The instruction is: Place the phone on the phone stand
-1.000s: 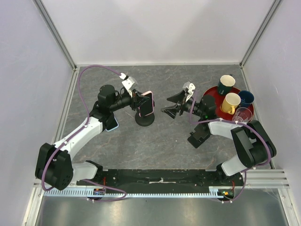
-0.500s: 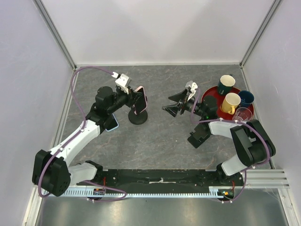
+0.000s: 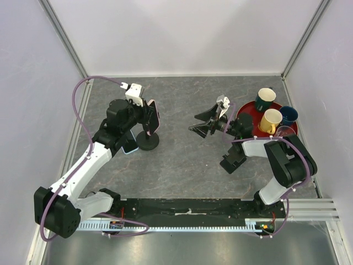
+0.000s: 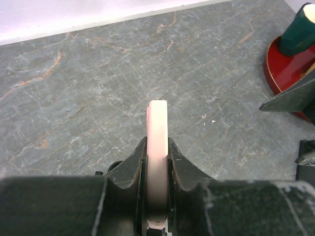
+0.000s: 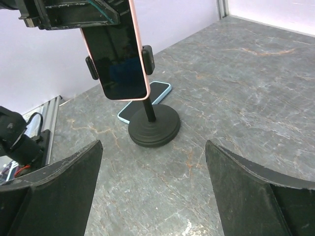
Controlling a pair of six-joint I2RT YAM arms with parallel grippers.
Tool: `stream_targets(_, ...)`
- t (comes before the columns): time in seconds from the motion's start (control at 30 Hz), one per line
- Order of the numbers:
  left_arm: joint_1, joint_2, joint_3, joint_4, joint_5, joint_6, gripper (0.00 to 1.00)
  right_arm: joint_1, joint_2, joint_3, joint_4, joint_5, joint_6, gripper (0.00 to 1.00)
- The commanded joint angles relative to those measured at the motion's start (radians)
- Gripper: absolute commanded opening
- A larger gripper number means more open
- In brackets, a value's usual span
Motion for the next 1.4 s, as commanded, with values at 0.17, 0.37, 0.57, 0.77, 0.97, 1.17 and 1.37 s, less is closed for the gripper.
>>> stream_targets(0.17,0.000,-0.092,0.054,0.123,0.079,-0.056,0.02,-0.001,0.007,0.038,0.066,-0.036,0.017,0.91)
stream_targets(0.37,0.000,-0.109,0.085,0.093,0.101,-0.087,0.02,0.018,0.008,0.050,0.055,-0.053,0.003,0.92)
stream_targets(0.57,-0.001,-0.079,0.031,0.282,0.430,-0.075,0.02,0.058,-0.001,0.073,-0.011,-0.110,-0.046,0.93)
stream_targets(0.77,-0.001,0.008,0.032,0.372,0.761,0.075,0.02,0.082,0.007,0.096,-0.052,-0.121,-0.076,0.93)
stream_targets(0.97,0.000,0.134,0.048,0.321,0.969,0.241,0.02,0.082,-0.083,0.087,-0.139,-0.161,-0.135,0.93)
stream_targets(1.17,0.000,0.200,0.040,0.321,1.023,0.307,0.07,0.082,-0.157,0.128,-0.471,-0.158,-0.339,0.93)
stream_targets(1.37,0.000,0.154,0.025,0.272,0.931,0.301,0.88,0.082,-0.122,0.143,-0.420,-0.200,-0.287,0.93)
